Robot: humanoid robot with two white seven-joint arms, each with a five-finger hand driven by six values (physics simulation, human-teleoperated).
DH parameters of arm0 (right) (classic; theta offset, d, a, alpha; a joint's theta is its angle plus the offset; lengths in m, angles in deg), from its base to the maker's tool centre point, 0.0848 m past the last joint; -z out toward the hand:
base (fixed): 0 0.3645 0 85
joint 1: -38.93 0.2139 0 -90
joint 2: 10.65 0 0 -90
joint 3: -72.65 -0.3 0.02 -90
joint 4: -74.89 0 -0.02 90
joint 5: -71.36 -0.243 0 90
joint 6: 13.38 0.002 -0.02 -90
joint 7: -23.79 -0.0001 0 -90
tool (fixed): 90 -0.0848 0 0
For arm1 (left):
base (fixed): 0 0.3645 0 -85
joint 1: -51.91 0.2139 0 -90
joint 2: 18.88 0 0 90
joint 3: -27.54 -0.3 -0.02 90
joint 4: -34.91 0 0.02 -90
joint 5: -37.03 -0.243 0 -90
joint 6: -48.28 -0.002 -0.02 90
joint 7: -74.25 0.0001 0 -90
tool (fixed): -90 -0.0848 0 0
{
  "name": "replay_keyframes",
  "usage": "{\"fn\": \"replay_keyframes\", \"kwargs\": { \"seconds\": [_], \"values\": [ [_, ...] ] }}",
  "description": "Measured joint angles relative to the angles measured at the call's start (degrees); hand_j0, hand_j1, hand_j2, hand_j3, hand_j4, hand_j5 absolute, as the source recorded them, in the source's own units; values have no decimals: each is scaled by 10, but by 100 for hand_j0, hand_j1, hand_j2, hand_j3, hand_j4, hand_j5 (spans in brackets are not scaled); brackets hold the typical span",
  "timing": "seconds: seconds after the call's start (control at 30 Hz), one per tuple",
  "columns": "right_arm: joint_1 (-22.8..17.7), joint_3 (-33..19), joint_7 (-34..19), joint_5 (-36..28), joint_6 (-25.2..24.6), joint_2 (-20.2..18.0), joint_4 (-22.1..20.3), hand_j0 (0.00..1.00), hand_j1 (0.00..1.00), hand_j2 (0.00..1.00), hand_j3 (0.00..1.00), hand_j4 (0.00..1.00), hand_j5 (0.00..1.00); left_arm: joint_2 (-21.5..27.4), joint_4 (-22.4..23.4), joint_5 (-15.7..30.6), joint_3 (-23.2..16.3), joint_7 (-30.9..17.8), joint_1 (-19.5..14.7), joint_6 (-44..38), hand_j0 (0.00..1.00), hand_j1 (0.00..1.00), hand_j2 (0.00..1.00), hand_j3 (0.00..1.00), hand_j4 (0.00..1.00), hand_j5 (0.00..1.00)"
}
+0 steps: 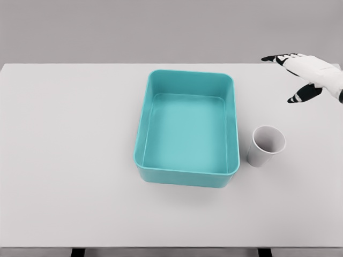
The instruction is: Put the paper cup into the basket with your right arm
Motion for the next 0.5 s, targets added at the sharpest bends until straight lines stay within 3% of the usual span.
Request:
{"fn": "replay_keyframes", "kwargs": {
  "seconds": [0.2,0.33,0.5],
  "values": [
    [-14,-23,-9,-16,7,-4,-9,100,100,100,100,100,100,0,0,0,0,0,0,0,100,100,100,100,100,100],
    [-86,-116,-54,-130,27,-45,-8,100,100,100,100,100,100,0,0,0,0,0,0,0,100,100,100,100,100,100],
    [-94,-162,-102,-248,39,-87,28,100,100,100,100,100,100,0,0,0,0,0,0,0,100,100,100,100,100,100]
  ]
}}
